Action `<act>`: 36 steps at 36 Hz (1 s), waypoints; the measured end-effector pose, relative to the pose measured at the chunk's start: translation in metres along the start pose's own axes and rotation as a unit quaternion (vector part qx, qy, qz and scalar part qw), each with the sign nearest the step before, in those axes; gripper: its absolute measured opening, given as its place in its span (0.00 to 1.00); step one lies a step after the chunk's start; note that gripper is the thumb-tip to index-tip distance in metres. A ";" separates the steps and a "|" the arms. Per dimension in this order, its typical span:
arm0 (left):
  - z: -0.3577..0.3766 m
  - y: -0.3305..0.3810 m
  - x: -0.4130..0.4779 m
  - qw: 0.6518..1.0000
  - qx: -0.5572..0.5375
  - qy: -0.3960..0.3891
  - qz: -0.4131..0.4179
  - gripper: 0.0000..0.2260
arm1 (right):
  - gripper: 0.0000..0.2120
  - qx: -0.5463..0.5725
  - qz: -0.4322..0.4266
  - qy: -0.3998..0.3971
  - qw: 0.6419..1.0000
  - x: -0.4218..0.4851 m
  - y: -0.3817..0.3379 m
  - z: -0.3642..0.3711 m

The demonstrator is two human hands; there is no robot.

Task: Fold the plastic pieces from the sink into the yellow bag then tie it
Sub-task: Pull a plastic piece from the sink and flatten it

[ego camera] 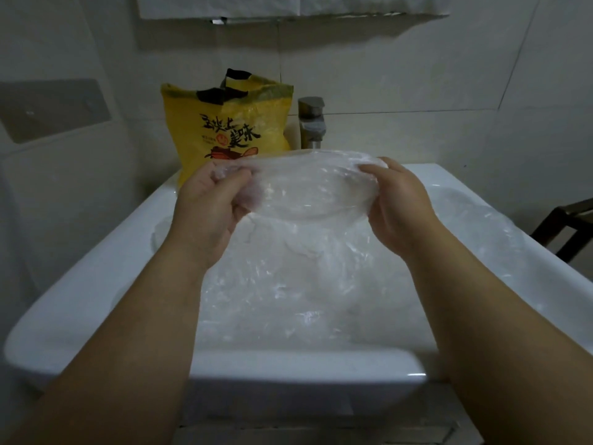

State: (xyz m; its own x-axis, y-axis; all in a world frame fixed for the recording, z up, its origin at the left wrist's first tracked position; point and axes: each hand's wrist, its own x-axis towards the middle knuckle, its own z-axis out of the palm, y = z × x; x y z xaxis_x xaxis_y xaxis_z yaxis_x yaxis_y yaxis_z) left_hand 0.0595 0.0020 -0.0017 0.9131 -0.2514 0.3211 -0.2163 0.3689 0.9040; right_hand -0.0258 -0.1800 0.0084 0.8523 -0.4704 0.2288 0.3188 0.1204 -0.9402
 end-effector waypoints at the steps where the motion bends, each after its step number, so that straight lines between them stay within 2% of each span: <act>1: -0.002 -0.003 0.001 0.999 0.040 0.014 0.011 0.05 | 0.05 -0.034 -0.012 0.016 0.999 0.001 0.001 -0.001; 4: -0.005 -0.008 0.002 0.988 0.135 0.054 0.044 0.07 | 0.07 -0.127 -0.042 0.047 0.990 0.005 0.007 -0.003; 9: -0.011 -0.009 0.003 0.954 0.268 0.106 0.076 0.10 | 0.03 -0.248 -0.100 0.044 0.963 0.006 0.009 -0.009; 11: -0.011 -0.009 0.001 0.941 0.301 0.118 0.096 0.05 | 0.03 -0.262 -0.113 0.039 0.958 0.007 0.008 -0.011; 12: -0.010 -0.008 0.001 0.934 0.314 0.129 0.108 0.05 | 0.02 -0.271 -0.120 0.038 0.954 0.007 0.008 -0.011; 14: -0.008 -0.005 -0.001 0.923 0.327 0.146 0.142 0.18 | 0.01 -0.292 -0.132 0.026 0.947 0.005 0.007 -0.011; 15: -0.006 -0.002 -0.002 0.917 0.330 0.142 0.171 0.21 | 0.02 -0.301 -0.136 0.014 0.944 0.005 0.006 -0.010; 18: 0.002 0.007 -0.006 0.903 0.362 0.057 0.225 0.21 | 0.07 -0.312 -0.138 -0.029 0.940 0.001 0.005 -0.007; 20: 0.010 0.016 -0.007 0.899 0.400 -0.037 0.176 0.26 | 0.09 -0.308 -0.137 -0.040 0.941 0.000 0.005 -0.004; 22: 0.019 0.024 -0.007 0.866 0.471 -0.136 0.098 0.36 | 0.09 -0.285 -0.132 -0.034 0.949 0.001 0.004 -0.004; 23: 0.023 0.026 -0.008 0.846 0.499 -0.176 0.069 0.36 | 0.09 -0.266 -0.128 -0.029 0.955 0.002 0.003 -0.004; 25: 0.028 0.024 -0.007 0.831 0.509 -0.222 0.026 0.27 | 0.10 -0.222 -0.108 -0.013 0.969 0.004 0.002 -0.005; 28: 0.030 0.007 -0.007 0.834 0.498 -0.235 -0.013 0.15 | 0.14 -0.141 -0.032 0.018 0.989 0.007 0.001 -0.006; 33: 0.031 -0.008 -0.009 0.892 0.400 -0.200 -0.067 0.11 | 0.16 0.036 0.079 -0.001 0.996 0.007 -0.002 -0.006; 36: 0.034 -0.010 -0.009 0.923 0.347 -0.153 -0.070 0.12 | 0.33 0.094 0.130 -0.102 0.982 0.007 -0.003 -0.004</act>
State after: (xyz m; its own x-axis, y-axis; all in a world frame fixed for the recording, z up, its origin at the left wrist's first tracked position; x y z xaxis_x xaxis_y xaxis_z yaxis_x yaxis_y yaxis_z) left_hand 0.0418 -0.0296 -0.0040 0.8314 -0.5333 0.1563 -0.3699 -0.3212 0.8718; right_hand -0.0226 -0.1875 0.0115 0.9742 -0.2197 0.0521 0.1349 0.3809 -0.9147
